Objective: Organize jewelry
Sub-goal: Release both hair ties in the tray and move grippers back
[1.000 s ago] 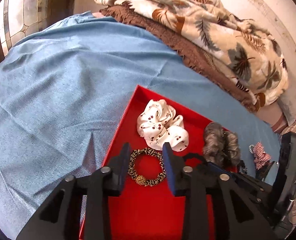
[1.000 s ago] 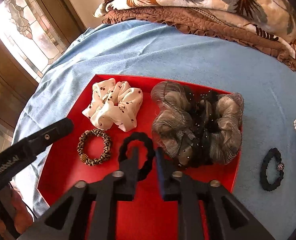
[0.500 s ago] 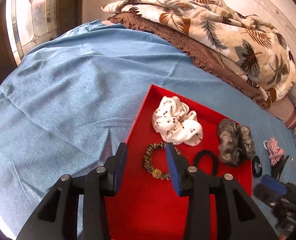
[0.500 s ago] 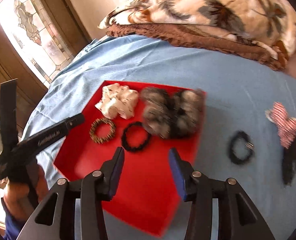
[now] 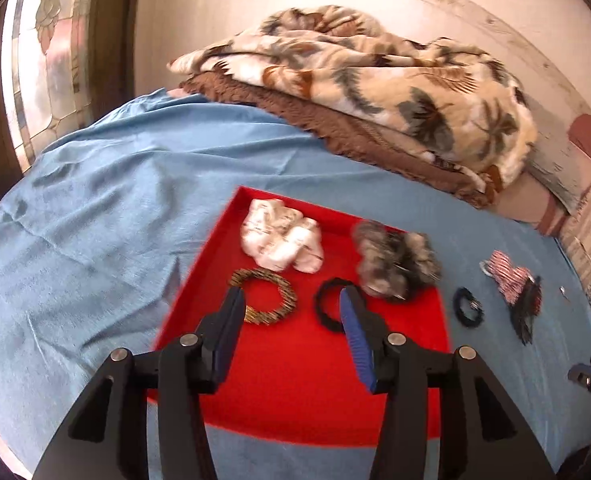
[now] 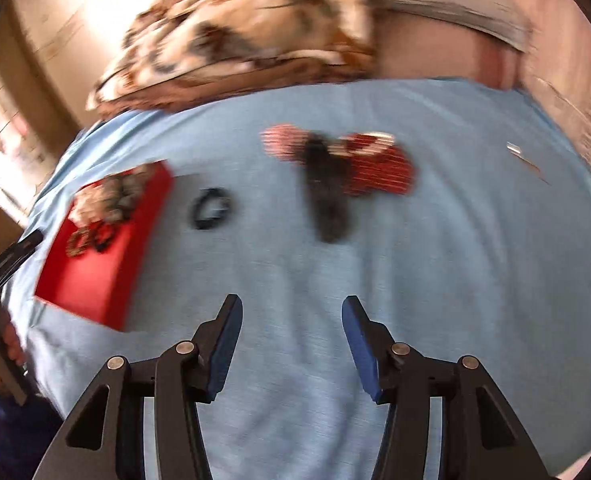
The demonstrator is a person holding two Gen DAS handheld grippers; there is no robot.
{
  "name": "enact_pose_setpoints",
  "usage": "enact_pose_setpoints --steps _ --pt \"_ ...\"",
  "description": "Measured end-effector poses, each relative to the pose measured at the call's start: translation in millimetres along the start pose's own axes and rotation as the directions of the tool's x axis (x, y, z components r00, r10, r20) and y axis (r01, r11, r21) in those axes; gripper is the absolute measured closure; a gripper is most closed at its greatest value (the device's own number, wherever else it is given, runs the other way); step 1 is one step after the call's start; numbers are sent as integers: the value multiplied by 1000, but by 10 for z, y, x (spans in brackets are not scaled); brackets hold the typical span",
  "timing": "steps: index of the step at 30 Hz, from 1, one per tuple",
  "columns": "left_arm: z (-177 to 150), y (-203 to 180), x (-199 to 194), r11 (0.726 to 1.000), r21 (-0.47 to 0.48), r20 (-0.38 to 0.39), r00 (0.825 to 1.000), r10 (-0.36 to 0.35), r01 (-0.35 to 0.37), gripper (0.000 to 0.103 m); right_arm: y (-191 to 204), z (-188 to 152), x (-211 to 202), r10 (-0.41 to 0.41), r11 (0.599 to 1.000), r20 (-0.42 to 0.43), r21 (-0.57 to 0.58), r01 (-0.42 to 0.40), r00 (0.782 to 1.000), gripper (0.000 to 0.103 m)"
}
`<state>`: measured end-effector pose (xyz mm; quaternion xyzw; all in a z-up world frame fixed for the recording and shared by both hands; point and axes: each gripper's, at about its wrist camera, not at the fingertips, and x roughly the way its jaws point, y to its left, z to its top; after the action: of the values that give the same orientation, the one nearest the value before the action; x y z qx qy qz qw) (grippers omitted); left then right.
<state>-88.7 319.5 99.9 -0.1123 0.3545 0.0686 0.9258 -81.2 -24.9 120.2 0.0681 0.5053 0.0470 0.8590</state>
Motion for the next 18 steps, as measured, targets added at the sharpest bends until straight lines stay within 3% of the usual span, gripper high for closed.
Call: enact_pose_setpoints --steps 7,18 --pt "-148 -469 -231 995 87 -14 999 -40 41 55 -597 -118 -100 -8 995 32 101 4 999 46" --pt "-90 -1412 -139 971 173 -123 981 -148 168 51 -573 -71 176 79 995 63 60 -83 995 44"
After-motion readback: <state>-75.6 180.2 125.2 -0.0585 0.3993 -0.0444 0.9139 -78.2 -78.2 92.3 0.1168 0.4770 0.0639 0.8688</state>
